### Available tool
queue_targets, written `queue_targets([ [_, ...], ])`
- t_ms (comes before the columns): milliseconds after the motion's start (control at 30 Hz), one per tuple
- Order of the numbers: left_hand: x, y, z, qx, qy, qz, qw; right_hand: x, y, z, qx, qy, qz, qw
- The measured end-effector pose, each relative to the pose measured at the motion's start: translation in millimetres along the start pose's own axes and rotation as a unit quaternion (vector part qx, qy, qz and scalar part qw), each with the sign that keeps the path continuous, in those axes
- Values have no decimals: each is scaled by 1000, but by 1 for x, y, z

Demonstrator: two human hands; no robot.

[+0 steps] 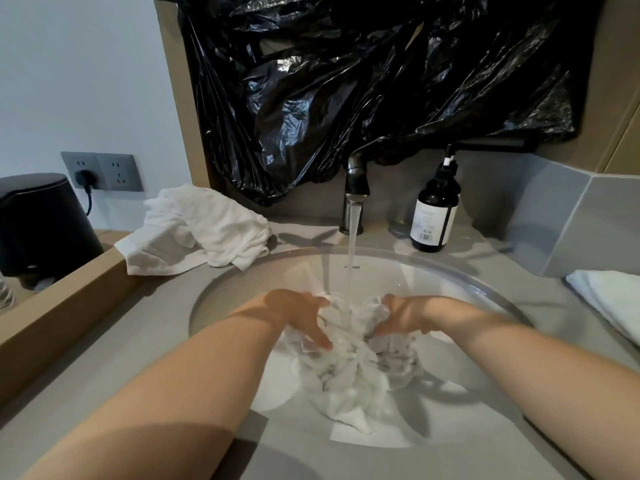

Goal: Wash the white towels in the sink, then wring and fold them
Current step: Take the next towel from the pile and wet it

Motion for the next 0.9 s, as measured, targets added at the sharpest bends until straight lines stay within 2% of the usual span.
queue_targets([
  [67, -17, 5, 3, 12, -43, 88, 995, -13, -7, -2, 3, -25, -98, 995],
  [133, -27, 13, 9, 12, -32, 157, 987, -29, -11, -3, 9, -50, -161, 986],
  [267, -34, 23, 20, -11, 4, 219, 976, -67, -16, -3, 30, -97, -189, 977],
  [367, -36, 23, 20, -14, -32, 210, 977, -69, -25, 0, 68, -69, -196, 976],
  [467, -22, 25, 12, -42, -29, 161, 986, -54, -29, 3, 104, -48, -202, 973],
  [600, 13, 23, 0, -47, 63, 19, 997, -14, -26, 7, 98, 10, -133, 986],
  [733, 46, 18, -10, -18, 177, -39, 983, 18, -22, 0, 94, 88, -82, 988],
  [767, 46, 14, -10, -10, 171, -63, 983, 20, -20, -2, 88, 91, -99, 987],
  [833, 34, 4, -5, 9, 108, -87, 990, 13, -19, -4, 71, 80, -134, 985],
  [900, 22, -5, -2, 20, 50, -46, 997, -7, -27, -5, 69, 52, -131, 988],
])
Point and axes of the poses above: each hand's wrist, its own z-axis towards the middle knuckle, its own x-axis out of the back of the hand, y = z × x, the point moved 9 cm from there along z, towards the middle knuckle, and after that the axes turned 3 degrees about z, right-handed, at the moved point
